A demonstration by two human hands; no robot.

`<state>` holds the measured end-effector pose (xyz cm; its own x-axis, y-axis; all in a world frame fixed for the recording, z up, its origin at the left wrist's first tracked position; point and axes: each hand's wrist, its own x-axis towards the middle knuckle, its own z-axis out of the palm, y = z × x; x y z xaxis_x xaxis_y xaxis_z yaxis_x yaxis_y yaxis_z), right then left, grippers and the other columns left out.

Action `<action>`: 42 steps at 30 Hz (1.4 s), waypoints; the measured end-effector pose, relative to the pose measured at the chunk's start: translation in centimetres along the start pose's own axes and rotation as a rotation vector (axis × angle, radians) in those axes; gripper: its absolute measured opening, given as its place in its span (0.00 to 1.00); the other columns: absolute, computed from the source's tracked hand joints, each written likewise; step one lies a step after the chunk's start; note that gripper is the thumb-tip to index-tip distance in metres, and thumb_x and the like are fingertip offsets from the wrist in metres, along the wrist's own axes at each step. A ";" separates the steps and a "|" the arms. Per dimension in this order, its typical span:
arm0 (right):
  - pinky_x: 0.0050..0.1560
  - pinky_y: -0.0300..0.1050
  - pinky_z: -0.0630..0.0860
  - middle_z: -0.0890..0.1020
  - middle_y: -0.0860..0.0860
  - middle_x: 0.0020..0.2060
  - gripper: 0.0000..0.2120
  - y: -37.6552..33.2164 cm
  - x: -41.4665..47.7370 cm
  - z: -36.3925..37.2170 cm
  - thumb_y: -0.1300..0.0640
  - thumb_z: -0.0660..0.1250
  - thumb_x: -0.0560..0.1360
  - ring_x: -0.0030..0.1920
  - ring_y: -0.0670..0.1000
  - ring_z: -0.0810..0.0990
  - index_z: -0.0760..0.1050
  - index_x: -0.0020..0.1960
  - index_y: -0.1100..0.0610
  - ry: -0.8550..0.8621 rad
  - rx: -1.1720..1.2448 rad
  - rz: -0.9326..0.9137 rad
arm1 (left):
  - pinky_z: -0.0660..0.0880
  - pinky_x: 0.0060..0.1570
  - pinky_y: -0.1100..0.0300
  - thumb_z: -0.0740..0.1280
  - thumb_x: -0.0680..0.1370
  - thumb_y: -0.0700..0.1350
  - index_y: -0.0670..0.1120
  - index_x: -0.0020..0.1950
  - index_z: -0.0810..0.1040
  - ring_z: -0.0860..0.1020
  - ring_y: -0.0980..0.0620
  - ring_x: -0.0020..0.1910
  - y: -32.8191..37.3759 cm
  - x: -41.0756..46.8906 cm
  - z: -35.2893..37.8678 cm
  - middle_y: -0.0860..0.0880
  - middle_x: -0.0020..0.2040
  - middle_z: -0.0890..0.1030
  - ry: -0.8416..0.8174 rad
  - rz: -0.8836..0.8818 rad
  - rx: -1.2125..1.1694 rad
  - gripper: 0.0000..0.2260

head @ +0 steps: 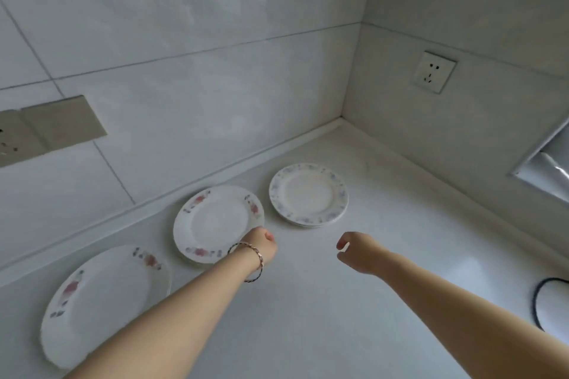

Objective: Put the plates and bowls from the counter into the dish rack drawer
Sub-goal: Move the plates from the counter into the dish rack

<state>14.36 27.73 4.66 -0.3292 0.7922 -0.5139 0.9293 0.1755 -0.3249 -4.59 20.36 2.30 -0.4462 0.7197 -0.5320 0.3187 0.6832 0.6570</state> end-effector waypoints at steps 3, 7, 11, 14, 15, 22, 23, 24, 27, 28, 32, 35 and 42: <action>0.57 0.42 0.71 0.75 0.55 0.63 0.18 -1.4 5.2 -1.0 0.54 0.59 0.76 0.61 0.55 0.75 0.70 0.65 0.56 0.013 0.037 0.063 | 0.72 0.60 0.54 0.59 0.76 0.39 0.42 0.65 0.69 0.75 0.42 0.61 2.6 5.4 -1.0 0.40 0.67 0.72 -0.011 0.021 0.148 0.17; 0.61 0.45 0.70 0.74 0.59 0.65 0.23 -1.8 11.9 -1.3 0.50 0.58 0.78 0.65 0.58 0.73 0.66 0.69 0.62 0.025 0.098 0.204 | 0.70 0.61 0.55 0.63 0.76 0.43 0.42 0.67 0.65 0.72 0.42 0.64 5.6 12.3 -1.8 0.41 0.66 0.72 0.032 0.021 0.202 0.20; 0.55 0.46 0.74 0.78 0.62 0.59 0.21 -0.4 17.9 -0.8 0.53 0.58 0.77 0.57 0.59 0.78 0.70 0.64 0.65 0.129 0.318 0.433 | 0.70 0.62 0.53 0.64 0.75 0.41 0.38 0.67 0.64 0.71 0.40 0.65 7.6 19.2 -1.3 0.39 0.67 0.70 0.068 0.015 0.275 0.21; 0.49 0.48 0.77 0.82 0.62 0.52 0.20 1.0 21.0 0.1 0.54 0.60 0.73 0.47 0.58 0.80 0.74 0.59 0.65 0.150 0.489 0.502 | 0.70 0.61 0.53 0.62 0.76 0.39 0.36 0.67 0.65 0.72 0.40 0.65 7.7 22.9 0.0 0.38 0.67 0.71 0.050 -0.010 0.303 0.20; 0.49 0.49 0.78 0.82 0.63 0.52 0.20 1.3 21.7 0.4 0.54 0.61 0.73 0.47 0.59 0.81 0.74 0.59 0.65 0.161 0.528 0.507 | 0.70 0.61 0.54 0.62 0.76 0.39 0.35 0.66 0.67 0.73 0.40 0.65 7.5 23.5 0.5 0.38 0.66 0.73 0.049 -0.012 0.301 0.19; 0.46 0.48 0.76 0.82 0.62 0.48 0.16 2.5 21.5 2.7 0.56 0.63 0.74 0.49 0.61 0.81 0.77 0.55 0.66 0.295 0.648 0.498 | 0.75 0.59 0.51 0.63 0.72 0.36 0.38 0.58 0.75 0.77 0.40 0.57 5.7 24.2 1.7 0.39 0.58 0.79 0.132 -0.028 0.154 0.15; 0.47 0.49 0.76 0.82 0.62 0.49 0.16 2.8 20.8 2.9 0.55 0.63 0.74 0.50 0.62 0.80 0.76 0.55 0.66 0.300 0.642 0.491 | 0.75 0.58 0.50 0.63 0.71 0.35 0.39 0.57 0.75 0.78 0.40 0.56 5.5 23.5 1.8 0.39 0.57 0.80 0.143 -0.018 0.147 0.15; 0.48 0.50 0.76 0.82 0.62 0.50 0.16 3.1 19.9 3.1 0.55 0.63 0.75 0.51 0.62 0.80 0.76 0.56 0.65 0.303 0.637 0.480 | 0.76 0.57 0.50 0.64 0.71 0.35 0.39 0.57 0.76 0.79 0.40 0.55 5.4 22.6 1.9 0.40 0.56 0.80 0.151 -0.009 0.134 0.14; 0.44 0.48 0.76 0.81 0.59 0.47 0.15 4.2 16.5 2.9 0.53 0.64 0.75 0.46 0.59 0.80 0.76 0.54 0.63 0.303 0.630 0.418 | 0.77 0.54 0.53 0.65 0.70 0.36 0.40 0.56 0.76 0.79 0.42 0.53 4.6 19.1 2.2 0.41 0.55 0.81 0.146 -0.004 0.117 0.14; 0.40 0.45 0.73 0.81 0.57 0.44 0.14 4.6 15.2 2.6 0.52 0.64 0.74 0.43 0.57 0.78 0.76 0.52 0.62 0.305 0.612 0.394 | 0.77 0.52 0.55 0.66 0.70 0.37 0.41 0.56 0.75 0.79 0.43 0.53 4.4 17.8 2.3 0.42 0.54 0.81 0.131 -0.008 0.119 0.15; 0.36 0.40 0.68 0.76 0.50 0.32 0.08 6.5 9.8 1.0 0.54 0.64 0.74 0.38 0.55 0.75 0.74 0.44 0.59 0.312 0.567 0.284 | 0.74 0.47 0.58 0.68 0.68 0.36 0.40 0.56 0.74 0.79 0.44 0.52 3.5 11.3 2.7 0.42 0.53 0.80 0.067 -0.026 0.107 0.16; 0.38 0.40 0.68 0.77 0.52 0.34 0.07 8.1 5.7 -0.1 0.55 0.64 0.74 0.39 0.54 0.75 0.75 0.43 0.59 0.297 0.533 0.211 | 0.75 0.35 0.61 0.70 0.67 0.33 0.41 0.47 0.75 0.79 0.47 0.42 2.7 5.5 3.3 0.43 0.45 0.79 0.053 -0.038 -0.015 0.11; 0.39 0.39 0.70 0.82 0.55 0.37 0.07 10.7 -4.2 -1.4 0.56 0.63 0.71 0.39 0.54 0.77 0.73 0.35 0.56 0.269 0.436 0.011 | 0.78 0.27 0.56 0.70 0.67 0.27 0.47 0.34 0.71 0.78 0.48 0.33 0.2 -9.2 6.1 0.47 0.34 0.77 0.233 -0.091 -0.421 0.16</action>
<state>25.88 27.04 4.46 -0.2115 0.9252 -0.3151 0.7573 -0.0487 -0.6512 4.67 14.63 4.03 -0.6474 0.5796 -0.4949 -0.0744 0.5982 0.7979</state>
